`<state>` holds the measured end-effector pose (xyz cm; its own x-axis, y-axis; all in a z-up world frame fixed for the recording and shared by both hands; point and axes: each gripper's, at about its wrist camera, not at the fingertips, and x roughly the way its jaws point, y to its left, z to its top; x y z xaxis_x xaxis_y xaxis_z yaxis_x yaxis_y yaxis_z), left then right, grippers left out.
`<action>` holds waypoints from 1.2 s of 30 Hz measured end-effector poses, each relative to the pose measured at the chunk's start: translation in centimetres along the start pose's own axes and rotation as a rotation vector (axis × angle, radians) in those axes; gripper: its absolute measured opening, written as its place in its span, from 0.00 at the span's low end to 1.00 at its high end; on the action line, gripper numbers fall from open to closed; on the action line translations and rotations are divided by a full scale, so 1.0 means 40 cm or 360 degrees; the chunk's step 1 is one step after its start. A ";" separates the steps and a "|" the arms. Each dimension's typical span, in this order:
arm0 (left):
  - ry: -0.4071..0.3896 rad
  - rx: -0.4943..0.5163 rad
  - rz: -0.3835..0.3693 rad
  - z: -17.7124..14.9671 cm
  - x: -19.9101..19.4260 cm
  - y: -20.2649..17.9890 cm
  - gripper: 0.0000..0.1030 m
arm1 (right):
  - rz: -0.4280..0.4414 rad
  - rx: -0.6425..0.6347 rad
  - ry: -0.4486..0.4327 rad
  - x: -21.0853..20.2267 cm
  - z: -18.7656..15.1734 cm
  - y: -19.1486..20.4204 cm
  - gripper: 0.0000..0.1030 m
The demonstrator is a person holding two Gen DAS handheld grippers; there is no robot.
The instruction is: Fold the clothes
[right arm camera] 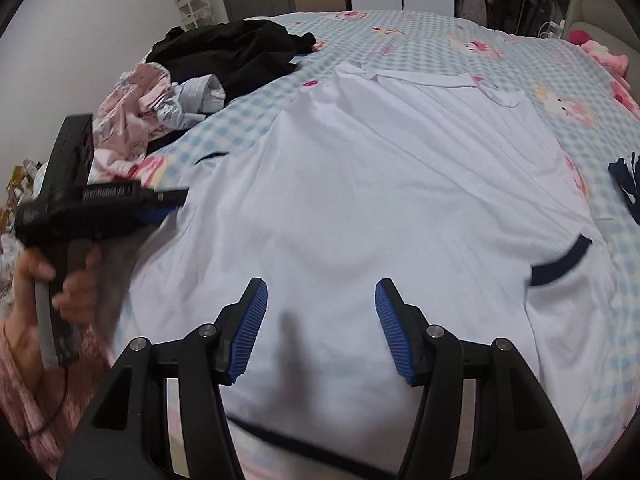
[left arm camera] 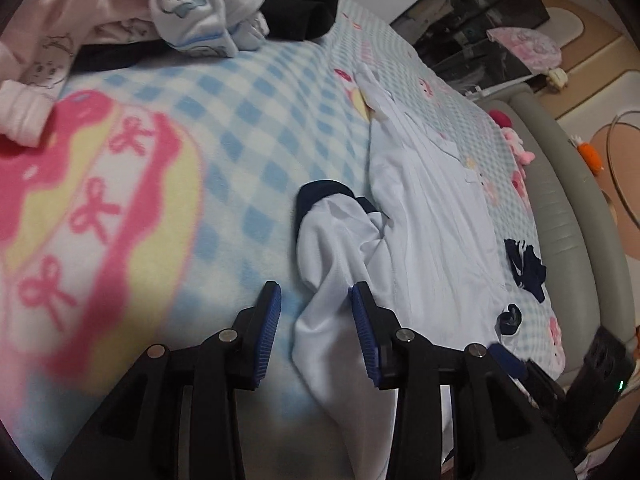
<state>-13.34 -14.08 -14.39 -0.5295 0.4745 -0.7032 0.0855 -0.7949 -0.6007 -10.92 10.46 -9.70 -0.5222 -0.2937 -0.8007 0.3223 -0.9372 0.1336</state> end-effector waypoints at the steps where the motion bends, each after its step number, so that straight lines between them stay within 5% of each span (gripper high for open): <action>1: -0.0002 0.0000 -0.0020 0.004 0.000 0.001 0.43 | 0.0002 0.0036 0.0004 0.014 0.013 -0.003 0.56; 4: -0.0002 0.0026 -0.0072 0.004 0.008 -0.009 0.39 | 0.0002 0.0126 0.0024 0.057 0.051 -0.007 0.56; 6: 0.0026 0.0087 -0.0083 0.001 0.019 -0.030 0.09 | 0.0005 0.0151 0.0046 0.079 0.066 0.004 0.56; 11: -0.0170 0.0114 0.0049 -0.002 -0.042 -0.061 0.07 | 0.0017 0.0163 0.0076 0.103 0.075 0.043 0.56; 19: -0.0462 -0.0025 0.0134 -0.048 -0.225 0.004 0.06 | -0.0188 0.0222 0.0061 0.100 0.064 0.022 0.57; 26: -0.0392 -0.0197 0.0234 -0.016 -0.208 0.093 0.10 | -0.0305 0.0101 0.0134 0.155 0.056 0.016 0.67; 29: -0.0389 -0.0243 0.0152 -0.023 -0.231 0.119 0.12 | -0.0312 0.0120 0.0124 0.134 0.064 0.008 0.67; 32: -0.0340 -0.0304 0.0068 -0.052 -0.230 0.128 0.12 | -0.0201 0.0157 0.0022 0.065 0.057 0.024 0.66; 35: -0.0294 -0.0265 0.0144 -0.075 -0.215 0.106 0.12 | -0.0050 0.0083 -0.0075 -0.004 0.033 0.089 0.66; 36: -0.0278 -0.0258 0.0149 -0.076 -0.207 0.101 0.21 | -0.0018 0.0035 -0.0082 -0.015 0.026 0.115 0.66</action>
<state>-6.03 -20.05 -12.15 -0.6496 0.3181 -0.6906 0.2674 -0.7546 -0.5992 -9.95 6.14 -8.00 -0.5657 -0.2918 -0.7712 0.2990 -0.9442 0.1379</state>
